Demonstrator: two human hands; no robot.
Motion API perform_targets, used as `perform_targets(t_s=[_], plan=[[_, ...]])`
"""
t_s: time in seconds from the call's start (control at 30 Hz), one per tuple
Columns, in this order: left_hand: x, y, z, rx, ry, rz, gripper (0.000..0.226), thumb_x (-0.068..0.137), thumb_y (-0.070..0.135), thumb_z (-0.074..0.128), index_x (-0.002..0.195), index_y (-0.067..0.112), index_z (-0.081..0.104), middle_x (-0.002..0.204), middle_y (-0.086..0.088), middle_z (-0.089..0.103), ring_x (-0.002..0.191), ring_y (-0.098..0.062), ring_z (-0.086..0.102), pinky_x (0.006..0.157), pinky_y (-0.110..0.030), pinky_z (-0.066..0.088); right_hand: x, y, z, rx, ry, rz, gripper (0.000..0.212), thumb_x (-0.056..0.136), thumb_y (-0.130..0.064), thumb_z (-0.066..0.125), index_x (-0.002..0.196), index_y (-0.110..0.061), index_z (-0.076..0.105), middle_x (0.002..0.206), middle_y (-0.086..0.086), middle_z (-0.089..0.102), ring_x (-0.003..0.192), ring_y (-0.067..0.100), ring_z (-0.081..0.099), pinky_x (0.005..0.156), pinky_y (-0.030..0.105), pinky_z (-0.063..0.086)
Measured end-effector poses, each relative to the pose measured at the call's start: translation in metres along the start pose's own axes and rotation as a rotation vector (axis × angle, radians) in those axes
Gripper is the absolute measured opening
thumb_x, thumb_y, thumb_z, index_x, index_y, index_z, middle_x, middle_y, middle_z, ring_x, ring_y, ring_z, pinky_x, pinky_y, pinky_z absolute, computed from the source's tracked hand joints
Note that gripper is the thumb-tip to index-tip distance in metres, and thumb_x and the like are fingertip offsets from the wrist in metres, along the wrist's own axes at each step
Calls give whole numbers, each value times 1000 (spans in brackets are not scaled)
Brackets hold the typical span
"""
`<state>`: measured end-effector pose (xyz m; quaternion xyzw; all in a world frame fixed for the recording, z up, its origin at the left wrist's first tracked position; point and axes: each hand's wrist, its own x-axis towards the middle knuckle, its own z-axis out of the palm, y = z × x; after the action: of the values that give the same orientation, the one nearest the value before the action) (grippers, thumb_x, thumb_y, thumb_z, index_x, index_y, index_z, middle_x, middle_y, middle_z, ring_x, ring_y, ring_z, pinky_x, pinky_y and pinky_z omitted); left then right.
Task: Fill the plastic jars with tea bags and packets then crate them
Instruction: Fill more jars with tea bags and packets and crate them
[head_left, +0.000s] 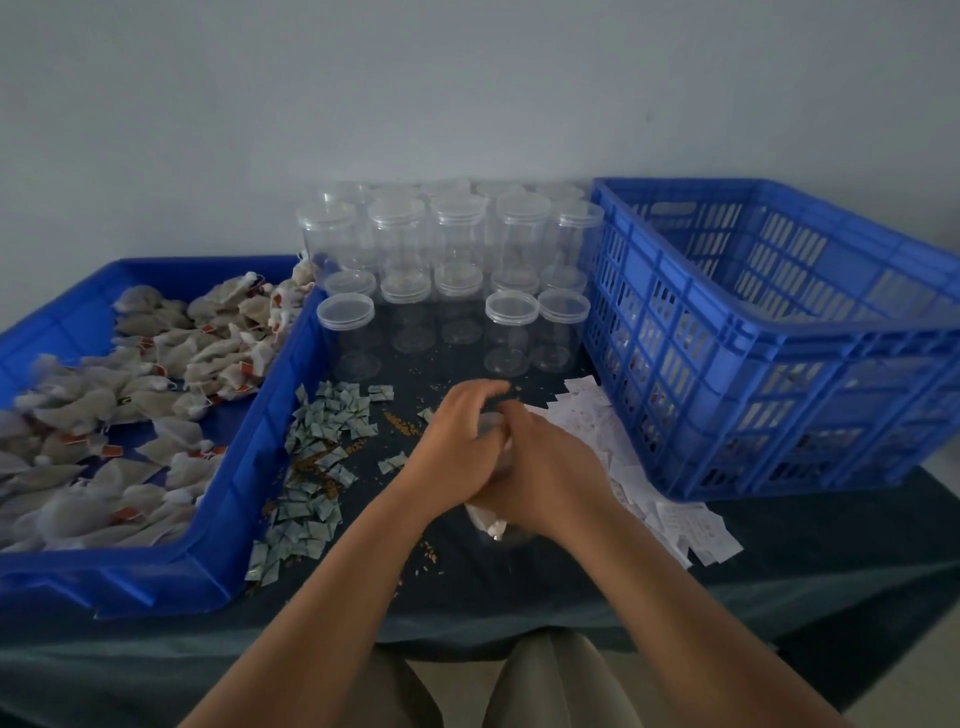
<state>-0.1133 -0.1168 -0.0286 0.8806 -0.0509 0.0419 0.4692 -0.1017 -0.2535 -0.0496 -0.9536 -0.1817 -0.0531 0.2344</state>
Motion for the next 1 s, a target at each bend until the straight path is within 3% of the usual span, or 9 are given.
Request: perform_targets(t_s=[0.1, 0.17, 0.37, 0.5, 0.6, 0.7, 0.8, 0.9, 1.0], plan=[[0, 32, -10, -266, 101, -28, 42, 102, 15, 52, 108, 51, 72, 108, 24, 70, 99, 12, 64, 81, -12, 51, -2, 1, -34, 122, -92, -18, 70, 71, -63, 76, 134, -43, 52, 111, -17, 70, 97, 0, 68, 76, 27, 56], [3, 65, -16, -439, 227, 51, 33, 103, 18, 56, 99, 45, 75, 98, 19, 76, 88, 8, 71, 67, -9, 53, -8, 2, -68, 212, 6, -57, 72, 69, -66, 76, 134, -55, 48, 112, -29, 65, 99, -9, 63, 76, 21, 51], [41, 178, -5, -544, 230, 486, 19, 103, 12, 58, 101, 22, 74, 97, 15, 75, 95, 0, 71, 82, -15, 54, -15, 17, -170, 237, 494, -187, 81, 69, -65, 78, 142, -52, 47, 124, -38, 57, 114, -11, 57, 81, 6, 45], [80, 210, 25, -665, 295, 384, 20, 108, 23, 52, 98, 19, 69, 94, 6, 71, 92, -12, 69, 90, -32, 58, -16, 62, -221, 203, 832, -78, 108, 68, -77, 77, 158, -30, 39, 141, -11, 60, 119, -6, 58, 94, 9, 44], [97, 199, 63, -240, 151, 373, 18, 106, 32, 56, 95, 20, 65, 86, 7, 68, 84, -22, 67, 84, -44, 58, -13, 102, -260, 203, 1003, 80, 91, 70, -69, 80, 147, -34, 45, 135, -9, 64, 112, -6, 61, 92, 11, 43], [102, 186, 103, 120, 40, 702, 37, 105, 31, 61, 70, 19, 55, 61, 8, 52, 59, -15, 52, 77, -41, 53, -5, 138, -287, 246, 836, 292, 97, 56, -72, 79, 139, -37, 44, 116, -19, 61, 95, -14, 62, 78, 16, 43], [116, 180, 119, 200, 107, 925, 52, 99, 23, 62, 54, 15, 38, 47, 0, 28, 45, -19, 28, 58, -39, 38, 15, 170, -294, 155, 591, 383, 114, 46, -64, 83, 144, -25, 41, 124, -5, 62, 104, 13, 67, 81, 30, 49], [142, 175, 113, 192, 70, 1038, 52, 96, 26, 59, 51, 12, 38, 45, -3, 33, 43, -24, 28, 55, -33, 23, 47, 177, -295, -47, 446, 312, 116, 39, -70, 75, 143, -24, 49, 122, -1, 64, 104, 21, 66, 86, 35, 52], [157, 169, 117, 93, 108, 1062, 47, 93, 29, 50, 50, 12, 41, 47, -3, 37, 45, -26, 34, 54, -36, 31, 92, 175, -296, -237, 297, 294, 118, 35, -75, 65, 143, -30, 52, 124, -1, 68, 106, 26, 66, 90, 38, 55]])
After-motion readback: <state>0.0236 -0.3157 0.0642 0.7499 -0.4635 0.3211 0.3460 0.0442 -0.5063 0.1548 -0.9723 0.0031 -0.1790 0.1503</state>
